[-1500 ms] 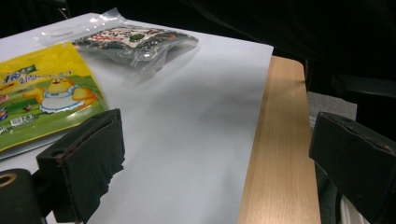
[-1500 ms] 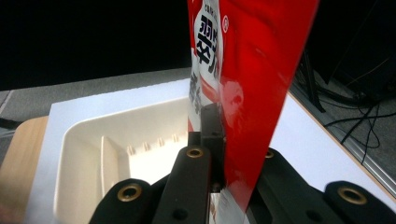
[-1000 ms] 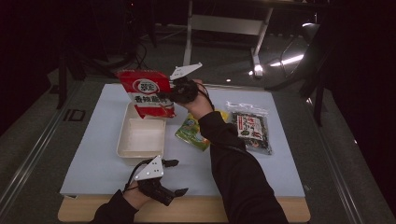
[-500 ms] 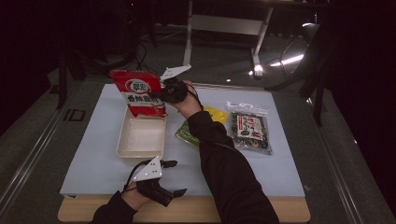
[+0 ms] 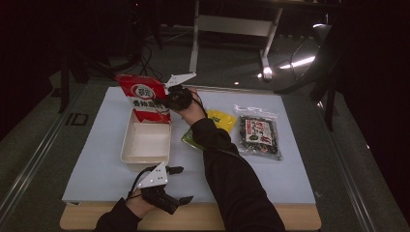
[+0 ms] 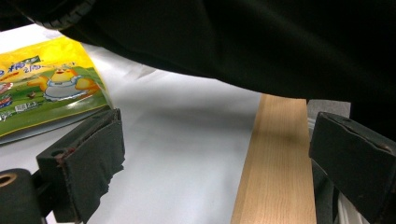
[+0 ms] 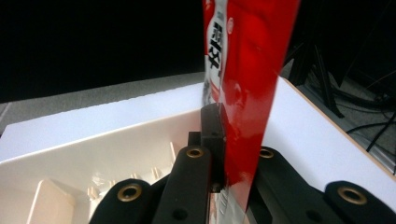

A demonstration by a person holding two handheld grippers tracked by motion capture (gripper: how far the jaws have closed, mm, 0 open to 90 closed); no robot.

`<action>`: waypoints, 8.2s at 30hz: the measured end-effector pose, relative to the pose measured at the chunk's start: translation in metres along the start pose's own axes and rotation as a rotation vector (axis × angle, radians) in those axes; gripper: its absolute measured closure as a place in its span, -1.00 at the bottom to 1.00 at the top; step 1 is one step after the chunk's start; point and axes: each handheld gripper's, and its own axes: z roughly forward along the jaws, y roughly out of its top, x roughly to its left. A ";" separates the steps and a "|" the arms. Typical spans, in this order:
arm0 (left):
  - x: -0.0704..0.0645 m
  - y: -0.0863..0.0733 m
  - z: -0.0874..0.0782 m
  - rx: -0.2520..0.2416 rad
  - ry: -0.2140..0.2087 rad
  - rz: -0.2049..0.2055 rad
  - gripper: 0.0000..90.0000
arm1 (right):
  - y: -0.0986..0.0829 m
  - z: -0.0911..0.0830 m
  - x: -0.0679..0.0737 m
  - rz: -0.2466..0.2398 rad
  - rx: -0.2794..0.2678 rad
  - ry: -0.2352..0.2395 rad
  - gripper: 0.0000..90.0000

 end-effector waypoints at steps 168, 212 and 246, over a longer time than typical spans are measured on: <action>-0.004 -0.004 0.018 0.045 -0.029 -0.016 -0.91 | -0.218 -0.289 -0.057 0.403 0.204 -0.616 1.00; -0.005 -0.020 -0.007 0.044 0.067 -0.091 -0.90 | -0.168 -0.186 -0.162 0.509 0.348 -0.804 1.00; -0.008 -0.012 0.002 0.045 0.029 -0.048 -0.91 | -0.190 -0.181 -0.102 0.537 0.444 -0.784 1.00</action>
